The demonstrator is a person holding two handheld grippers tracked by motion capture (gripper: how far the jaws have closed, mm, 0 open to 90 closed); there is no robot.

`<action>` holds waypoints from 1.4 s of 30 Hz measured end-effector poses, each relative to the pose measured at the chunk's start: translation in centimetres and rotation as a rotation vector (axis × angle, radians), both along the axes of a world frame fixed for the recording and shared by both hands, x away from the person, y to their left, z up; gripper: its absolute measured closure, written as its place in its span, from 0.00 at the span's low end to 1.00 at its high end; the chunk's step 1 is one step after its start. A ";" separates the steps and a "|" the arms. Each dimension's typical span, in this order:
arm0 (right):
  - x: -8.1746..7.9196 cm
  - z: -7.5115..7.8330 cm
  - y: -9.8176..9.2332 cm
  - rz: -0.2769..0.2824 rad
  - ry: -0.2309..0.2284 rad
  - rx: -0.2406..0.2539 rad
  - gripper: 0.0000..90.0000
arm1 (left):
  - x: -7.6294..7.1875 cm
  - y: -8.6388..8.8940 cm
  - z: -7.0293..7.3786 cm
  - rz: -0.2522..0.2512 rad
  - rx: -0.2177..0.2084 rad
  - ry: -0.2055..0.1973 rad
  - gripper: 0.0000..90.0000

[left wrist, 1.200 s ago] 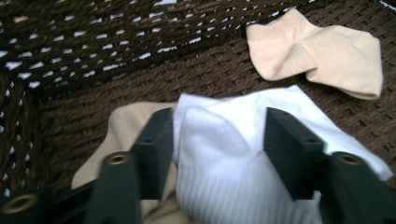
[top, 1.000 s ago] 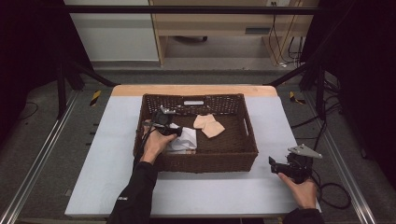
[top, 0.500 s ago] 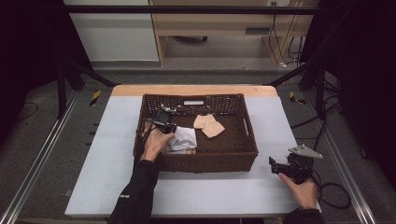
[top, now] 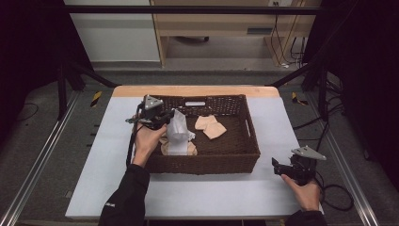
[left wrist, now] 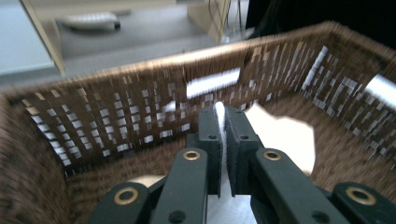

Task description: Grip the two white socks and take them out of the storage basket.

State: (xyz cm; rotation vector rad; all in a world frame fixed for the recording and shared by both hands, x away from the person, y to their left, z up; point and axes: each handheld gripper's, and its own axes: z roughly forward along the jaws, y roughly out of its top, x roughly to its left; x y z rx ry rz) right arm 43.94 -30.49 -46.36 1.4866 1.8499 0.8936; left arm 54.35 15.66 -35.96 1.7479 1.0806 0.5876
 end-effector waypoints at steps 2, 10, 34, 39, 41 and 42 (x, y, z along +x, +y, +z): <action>0.0 0.0 0.0 0.002 -0.002 -0.001 0.08 | -0.4 0.2 0.6 0.001 -0.023 -0.027 0.95; 0.0 0.1 -0.1 0.000 -0.007 0.000 0.08 | -2.2 0.7 3.5 -0.024 -0.111 -0.125 0.95; -0.1 0.1 -0.2 -0.006 -0.013 -0.001 0.08 | -8.4 7.2 10.5 0.023 -0.219 -0.315 0.95; -0.1 0.1 -0.2 -0.005 -0.011 -0.004 0.08 | -9.9 10.4 10.4 0.071 -0.238 -0.332 0.95; -0.1 0.1 -0.2 -0.007 -0.010 -0.005 0.08 | -10.2 11.2 10.3 0.083 -0.246 -0.332 0.95; -0.1 0.1 -0.2 -0.006 -0.009 -0.006 0.08 | -10.5 11.8 10.1 0.090 -0.256 -0.333 0.95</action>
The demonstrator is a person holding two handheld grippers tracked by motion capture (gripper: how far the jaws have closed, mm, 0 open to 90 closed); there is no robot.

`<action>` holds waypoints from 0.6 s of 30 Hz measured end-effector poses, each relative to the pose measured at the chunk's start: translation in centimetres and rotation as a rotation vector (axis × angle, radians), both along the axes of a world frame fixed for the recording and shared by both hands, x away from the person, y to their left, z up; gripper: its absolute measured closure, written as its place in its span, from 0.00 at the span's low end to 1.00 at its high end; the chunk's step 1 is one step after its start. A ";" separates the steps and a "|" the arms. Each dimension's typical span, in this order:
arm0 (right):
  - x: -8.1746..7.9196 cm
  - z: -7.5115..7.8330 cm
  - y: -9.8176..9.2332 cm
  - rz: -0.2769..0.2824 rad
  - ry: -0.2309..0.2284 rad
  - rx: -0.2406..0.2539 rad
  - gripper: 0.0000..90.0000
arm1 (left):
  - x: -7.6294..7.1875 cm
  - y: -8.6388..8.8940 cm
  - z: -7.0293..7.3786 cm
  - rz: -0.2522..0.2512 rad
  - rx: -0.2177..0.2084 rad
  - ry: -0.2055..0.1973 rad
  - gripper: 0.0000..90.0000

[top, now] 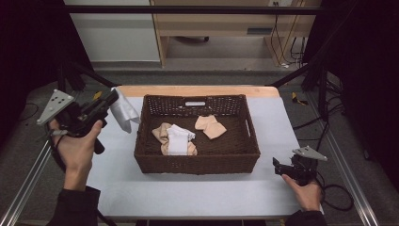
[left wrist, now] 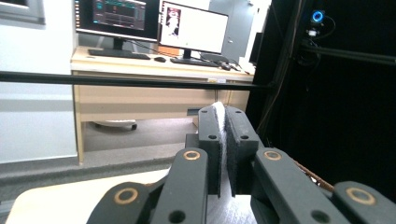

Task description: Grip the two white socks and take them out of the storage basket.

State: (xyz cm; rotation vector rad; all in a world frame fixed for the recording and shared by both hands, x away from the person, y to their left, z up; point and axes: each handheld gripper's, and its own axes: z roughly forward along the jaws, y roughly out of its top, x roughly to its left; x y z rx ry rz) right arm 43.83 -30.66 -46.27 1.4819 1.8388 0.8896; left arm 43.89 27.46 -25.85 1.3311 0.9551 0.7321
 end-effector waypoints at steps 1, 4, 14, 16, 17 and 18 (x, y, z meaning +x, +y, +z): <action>0.0 0.0 0.0 0.000 0.000 0.000 0.08 | -0.2 0.6 -0.2 0.007 -0.014 -0.001 0.95; 0.0 0.0 0.0 0.000 -0.001 0.002 0.08 | -0.9 2.1 -1.1 0.030 -0.028 0.004 0.95; -0.2 0.0 -0.1 -0.003 0.000 0.001 0.08 | -1.8 5.6 -7.3 0.110 -0.004 0.127 0.95; -0.2 0.0 -0.1 -0.003 -0.001 0.001 0.08 | -1.8 5.8 -8.8 0.122 0.003 0.163 0.95; -0.2 0.0 -0.1 -0.003 -0.002 0.000 0.08 | -1.6 6.0 -9.9 0.131 0.012 0.188 0.95; -0.2 0.0 -0.1 -0.005 -0.001 0.000 0.08 | -1.5 6.0 -10.6 0.134 0.031 0.210 0.95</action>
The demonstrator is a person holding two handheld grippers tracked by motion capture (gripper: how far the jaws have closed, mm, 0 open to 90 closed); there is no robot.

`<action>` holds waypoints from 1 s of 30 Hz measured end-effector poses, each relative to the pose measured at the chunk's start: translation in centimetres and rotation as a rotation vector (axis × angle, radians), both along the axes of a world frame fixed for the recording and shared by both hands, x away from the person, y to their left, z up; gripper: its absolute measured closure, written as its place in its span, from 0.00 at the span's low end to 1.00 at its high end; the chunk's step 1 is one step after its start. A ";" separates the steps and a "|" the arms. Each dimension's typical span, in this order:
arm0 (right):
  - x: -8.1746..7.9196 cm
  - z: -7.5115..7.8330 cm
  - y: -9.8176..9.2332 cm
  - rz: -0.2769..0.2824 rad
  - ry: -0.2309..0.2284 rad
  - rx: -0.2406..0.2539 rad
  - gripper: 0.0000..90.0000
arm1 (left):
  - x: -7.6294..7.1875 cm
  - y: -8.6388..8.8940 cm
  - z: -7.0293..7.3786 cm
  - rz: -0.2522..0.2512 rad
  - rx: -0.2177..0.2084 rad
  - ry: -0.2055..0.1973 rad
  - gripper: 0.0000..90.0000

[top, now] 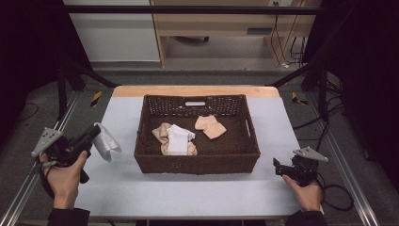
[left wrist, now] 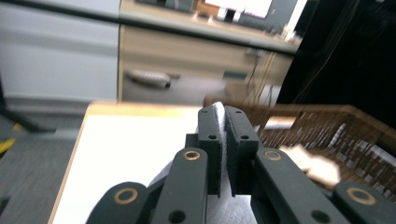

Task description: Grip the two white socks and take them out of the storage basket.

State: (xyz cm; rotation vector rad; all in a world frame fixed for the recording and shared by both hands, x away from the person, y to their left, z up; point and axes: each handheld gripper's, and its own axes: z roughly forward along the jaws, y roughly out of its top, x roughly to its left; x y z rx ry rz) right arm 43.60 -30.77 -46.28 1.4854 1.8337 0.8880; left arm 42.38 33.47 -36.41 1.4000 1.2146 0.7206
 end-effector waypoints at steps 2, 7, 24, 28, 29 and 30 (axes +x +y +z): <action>0.0 0.0 0.0 0.000 0.001 0.002 0.08 | 0.1 0.0 -0.9 0.009 0.027 0.027 0.95; -0.1 0.2 -0.2 0.002 -0.011 0.005 0.08 | 0.6 -0.2 -3.6 0.021 0.066 0.108 0.95; -0.1 0.1 -0.1 0.005 -0.004 -0.008 0.08 | 2.0 -0.9 -8.4 0.015 0.216 0.291 0.68; -0.1 0.1 -0.1 0.004 -0.004 -0.005 0.08 | 1.9 -1.1 -7.7 0.013 0.219 0.260 0.60; -0.1 0.1 -0.1 0.004 -0.004 -0.005 0.08 | 1.8 -1.1 -7.4 0.018 0.214 0.249 0.58; -0.1 0.1 -0.1 0.004 -0.004 -0.004 0.08 | 1.8 -1.1 -7.1 0.021 0.206 0.239 0.57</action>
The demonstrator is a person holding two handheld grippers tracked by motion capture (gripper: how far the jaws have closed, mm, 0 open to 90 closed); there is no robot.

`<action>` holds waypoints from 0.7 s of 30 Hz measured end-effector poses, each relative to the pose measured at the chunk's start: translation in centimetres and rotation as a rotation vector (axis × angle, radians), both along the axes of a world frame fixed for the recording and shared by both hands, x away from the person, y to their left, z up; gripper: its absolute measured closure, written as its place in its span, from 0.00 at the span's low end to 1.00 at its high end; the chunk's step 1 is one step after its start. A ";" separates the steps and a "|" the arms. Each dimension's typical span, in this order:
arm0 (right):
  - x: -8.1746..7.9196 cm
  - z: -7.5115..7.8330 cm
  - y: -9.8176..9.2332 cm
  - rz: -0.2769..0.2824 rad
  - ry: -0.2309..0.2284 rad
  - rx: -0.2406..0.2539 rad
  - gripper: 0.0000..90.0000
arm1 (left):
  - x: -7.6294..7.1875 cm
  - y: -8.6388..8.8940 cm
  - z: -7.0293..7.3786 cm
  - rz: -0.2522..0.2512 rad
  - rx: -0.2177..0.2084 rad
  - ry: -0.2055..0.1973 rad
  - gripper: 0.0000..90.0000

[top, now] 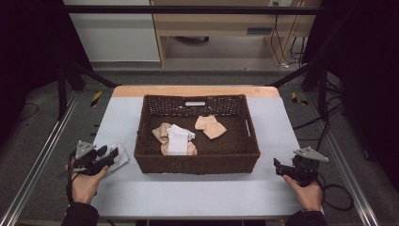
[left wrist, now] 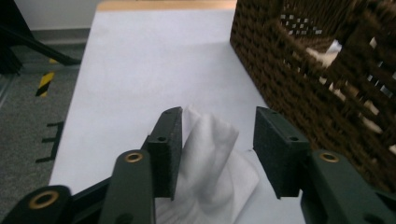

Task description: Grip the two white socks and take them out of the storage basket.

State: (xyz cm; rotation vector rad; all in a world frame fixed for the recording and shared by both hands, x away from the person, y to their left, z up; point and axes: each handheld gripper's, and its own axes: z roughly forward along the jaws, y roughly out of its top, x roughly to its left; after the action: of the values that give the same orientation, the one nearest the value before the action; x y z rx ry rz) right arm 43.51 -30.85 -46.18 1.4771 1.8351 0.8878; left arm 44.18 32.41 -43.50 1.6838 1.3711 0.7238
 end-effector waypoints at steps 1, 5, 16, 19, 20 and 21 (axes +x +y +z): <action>0.0 0.0 0.0 0.000 0.001 0.000 0.08 | -0.1 0.0 0.4 0.000 -0.008 -0.014 0.56; 0.0 0.0 0.0 -0.002 0.002 0.000 0.08 | -0.2 -0.4 2.2 -0.011 -0.027 -0.064 0.55; 0.1 -0.1 0.0 -0.005 0.002 -0.003 0.08 | 0.6 -3.6 7.3 -0.078 -0.076 -0.176 0.55; 0.1 -0.1 0.0 -0.004 0.001 -0.001 0.08 | 1.2 -5.1 8.7 -0.099 -0.071 -0.195 0.55; 0.1 -0.1 0.0 -0.004 0.000 -0.001 0.08 | 1.4 -5.5 9.0 -0.103 -0.071 -0.201 0.55; 0.1 -0.1 0.0 -0.004 0.000 0.000 0.08 | 1.7 -6.4 9.5 -0.115 -0.067 -0.209 0.55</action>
State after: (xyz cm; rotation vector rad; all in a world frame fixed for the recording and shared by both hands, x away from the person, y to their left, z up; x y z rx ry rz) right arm 43.63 -30.89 -46.29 1.4801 1.8323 0.8856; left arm 45.91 25.96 -33.96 1.5731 1.1322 0.7567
